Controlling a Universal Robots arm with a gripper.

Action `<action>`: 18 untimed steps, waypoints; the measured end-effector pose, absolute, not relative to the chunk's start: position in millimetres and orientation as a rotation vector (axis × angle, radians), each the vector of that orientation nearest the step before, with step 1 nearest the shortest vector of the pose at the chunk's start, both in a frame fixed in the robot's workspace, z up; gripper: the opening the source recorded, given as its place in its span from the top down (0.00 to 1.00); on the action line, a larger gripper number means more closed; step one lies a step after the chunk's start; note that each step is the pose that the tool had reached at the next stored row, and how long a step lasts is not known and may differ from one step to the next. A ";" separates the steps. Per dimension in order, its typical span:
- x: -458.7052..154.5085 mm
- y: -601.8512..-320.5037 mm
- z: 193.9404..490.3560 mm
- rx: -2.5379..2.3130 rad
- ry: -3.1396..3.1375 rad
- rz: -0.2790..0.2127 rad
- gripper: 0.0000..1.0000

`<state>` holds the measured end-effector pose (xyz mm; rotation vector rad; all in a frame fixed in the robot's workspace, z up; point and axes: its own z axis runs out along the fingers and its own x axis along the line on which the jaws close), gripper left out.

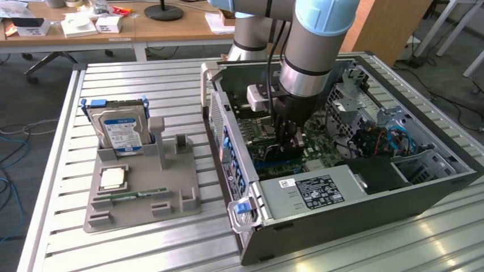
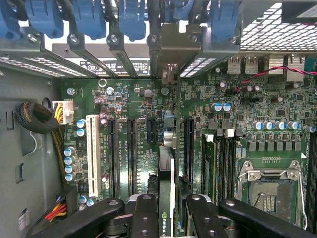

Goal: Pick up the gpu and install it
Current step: 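Insert the gpu into the slot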

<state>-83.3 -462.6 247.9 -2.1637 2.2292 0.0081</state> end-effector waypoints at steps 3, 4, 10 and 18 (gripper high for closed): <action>-83.3 -462.6 247.9 -2.167 2.226 0.008 0.74; -83.3 -462.6 247.9 -2.168 2.225 0.008 0.74; -83.0 -462.6 247.9 -2.175 2.218 0.008 0.74; -82.9 -462.6 246.2 -2.178 2.216 0.008 0.74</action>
